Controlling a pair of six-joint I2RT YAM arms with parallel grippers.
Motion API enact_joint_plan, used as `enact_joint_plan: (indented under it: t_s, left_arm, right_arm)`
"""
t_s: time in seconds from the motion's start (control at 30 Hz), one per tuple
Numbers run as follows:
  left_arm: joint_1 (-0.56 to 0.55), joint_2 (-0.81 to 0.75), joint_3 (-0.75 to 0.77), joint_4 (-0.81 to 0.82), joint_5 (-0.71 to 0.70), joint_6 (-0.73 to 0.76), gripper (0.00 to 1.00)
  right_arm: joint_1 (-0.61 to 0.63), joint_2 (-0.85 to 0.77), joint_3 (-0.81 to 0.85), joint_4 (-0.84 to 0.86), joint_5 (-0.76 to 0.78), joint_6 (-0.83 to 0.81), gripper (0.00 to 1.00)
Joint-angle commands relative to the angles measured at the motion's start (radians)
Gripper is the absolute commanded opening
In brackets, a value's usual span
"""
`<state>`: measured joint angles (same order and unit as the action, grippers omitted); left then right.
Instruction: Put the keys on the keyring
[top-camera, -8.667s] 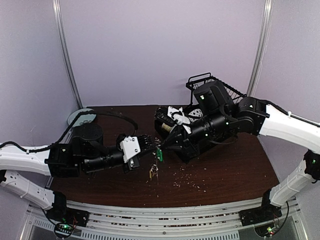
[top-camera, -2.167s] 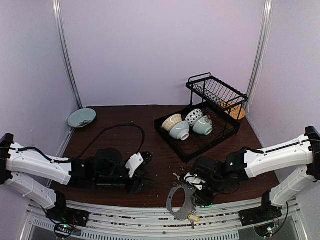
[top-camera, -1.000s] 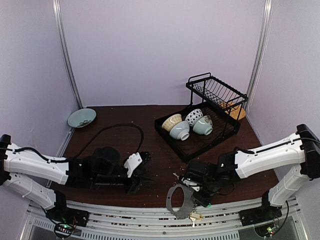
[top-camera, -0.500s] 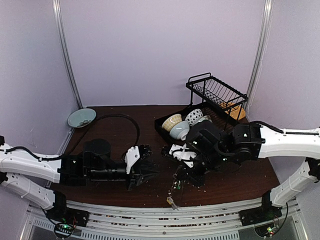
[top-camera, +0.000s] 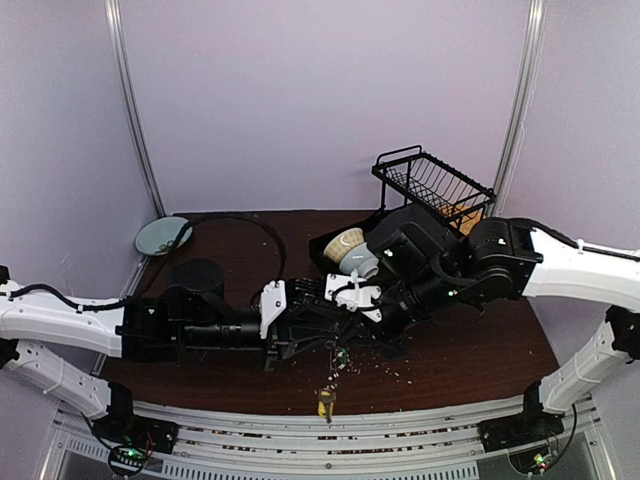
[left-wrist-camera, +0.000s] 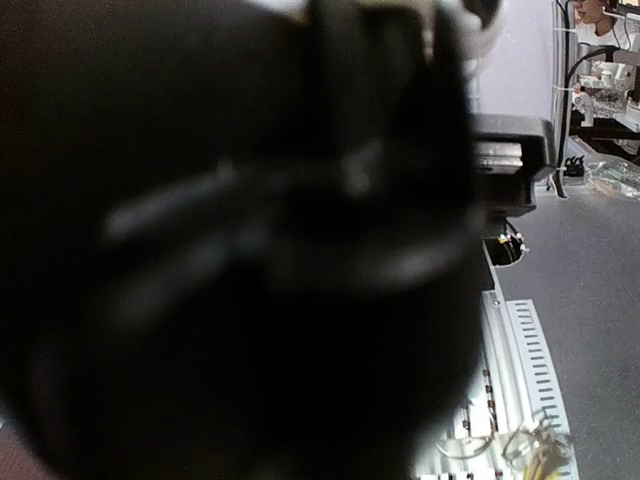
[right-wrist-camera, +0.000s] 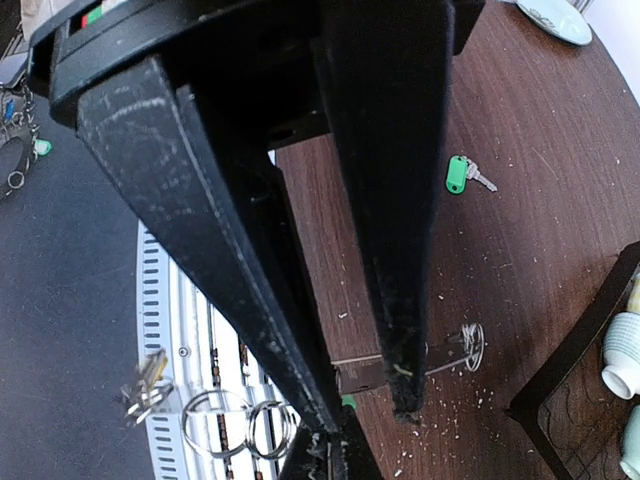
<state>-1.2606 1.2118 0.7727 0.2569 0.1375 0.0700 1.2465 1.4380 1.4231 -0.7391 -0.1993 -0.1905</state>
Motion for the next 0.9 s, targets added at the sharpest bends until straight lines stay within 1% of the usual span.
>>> enact_joint_plan:
  t_s: [0.0,0.1,0.23,0.3,0.5,0.67,0.73,0.8,0.87]
  left_arm:
    - [-0.005,-0.007,0.019,-0.053,0.046,0.038,0.15]
    - [-0.005,-0.012,0.02,-0.089,0.029,0.041,0.19]
    - [-0.005,-0.059,-0.024,-0.072,0.017,0.026,0.2]
    - [-0.005,-0.057,-0.027,-0.073,0.008,0.02,0.21]
    - [-0.005,-0.022,0.002,-0.079,-0.013,0.002,0.19]
    - [-0.005,-0.031,-0.011,-0.064,-0.014,0.008,0.13]
    - [-0.005,-0.084,-0.077,0.014,-0.043,-0.003,0.14]
    - [-0.005,-0.142,-0.17,0.141,-0.043,-0.001,0.19]
    - [-0.005,-0.175,-0.207,0.21,-0.027,0.001,0.24]
  right_arm:
    - [0.014,0.004,0.045,0.002,0.0,-0.061,0.0]
    - [0.014,-0.004,0.043,0.01,0.012,-0.071,0.0]
    - [0.014,-0.014,0.037,0.018,0.015,-0.074,0.0]
    - [0.014,-0.017,0.036,0.022,0.013,-0.076,0.0]
    - [0.014,-0.03,0.031,0.043,0.005,-0.079,0.0]
    - [0.014,-0.042,0.024,0.052,-0.002,-0.077,0.0]
    - [0.014,-0.052,0.009,0.062,-0.005,-0.076,0.0]
    - [0.015,-0.065,-0.007,0.078,-0.005,-0.075,0.0]
    - [0.014,-0.071,-0.019,0.09,-0.004,-0.075,0.0]
